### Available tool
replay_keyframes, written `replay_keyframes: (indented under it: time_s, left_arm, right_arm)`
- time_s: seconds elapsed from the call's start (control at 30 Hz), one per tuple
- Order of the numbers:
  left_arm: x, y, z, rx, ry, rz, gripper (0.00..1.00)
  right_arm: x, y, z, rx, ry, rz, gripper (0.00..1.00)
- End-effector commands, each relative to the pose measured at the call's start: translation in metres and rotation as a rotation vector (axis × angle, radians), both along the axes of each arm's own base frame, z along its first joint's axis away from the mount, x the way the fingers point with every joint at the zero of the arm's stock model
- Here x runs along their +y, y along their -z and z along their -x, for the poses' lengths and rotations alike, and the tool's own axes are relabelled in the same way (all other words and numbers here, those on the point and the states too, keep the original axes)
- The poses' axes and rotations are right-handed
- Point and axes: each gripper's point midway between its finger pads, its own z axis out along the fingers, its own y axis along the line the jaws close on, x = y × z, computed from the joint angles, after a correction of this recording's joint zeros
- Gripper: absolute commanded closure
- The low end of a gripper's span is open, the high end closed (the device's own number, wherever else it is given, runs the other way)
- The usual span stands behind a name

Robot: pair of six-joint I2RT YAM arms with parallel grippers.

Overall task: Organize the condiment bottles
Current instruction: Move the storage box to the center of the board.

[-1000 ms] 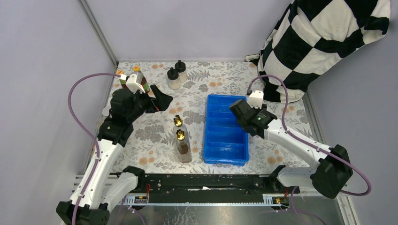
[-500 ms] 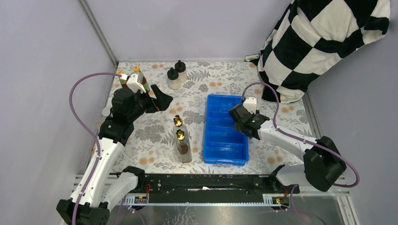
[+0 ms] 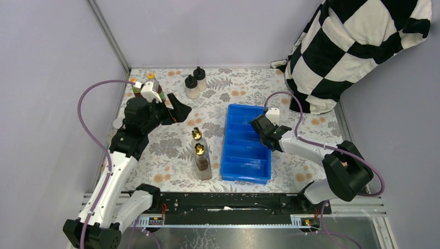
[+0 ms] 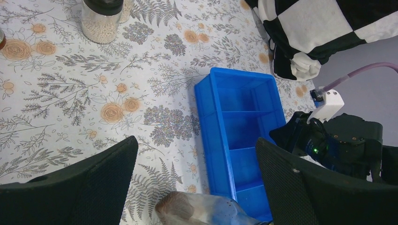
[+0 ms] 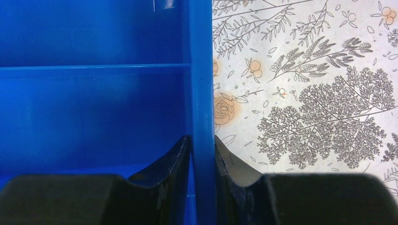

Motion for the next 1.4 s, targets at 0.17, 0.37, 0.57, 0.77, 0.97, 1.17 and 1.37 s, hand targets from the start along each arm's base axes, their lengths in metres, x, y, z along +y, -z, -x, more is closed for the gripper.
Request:
replay_keyframes:
  time_s: [0.17,0.37,0.57,0.77,0.97,1.17,1.37]
  left_arm:
    - [0.001,0.002,-0.002,-0.013,-0.002,-0.022,0.01]
    - [0.001,0.002,-0.002,-0.014,-0.003,-0.023,0.01]
    - [0.001,0.002,-0.002,-0.015,-0.003,-0.024,0.01]
    - [0.001,0.001,-0.003,-0.016,-0.002,-0.026,0.01]
    - [0.001,0.0,-0.003,-0.018,-0.003,-0.025,0.01]
    - [0.002,-0.001,-0.005,-0.02,-0.008,-0.03,0.01]
    - [0.004,-0.003,-0.005,-0.021,-0.014,-0.036,0.01]
  right_arm:
    - [0.014,0.002,-0.019,0.002,-0.061,0.023,0.74]
    - [0.013,0.003,-0.026,-0.002,-0.084,0.062,0.74]
    - [0.012,0.003,-0.027,-0.001,-0.094,0.07,0.7]
    - [0.012,-0.006,-0.028,-0.022,-0.089,0.059,0.35]
    - [0.015,-0.025,-0.03,-0.063,-0.092,0.024,0.27]
    - [0.017,-0.059,-0.031,-0.12,-0.103,-0.02,0.18]
    - [0.019,-0.116,-0.022,-0.175,-0.15,-0.091,0.09]
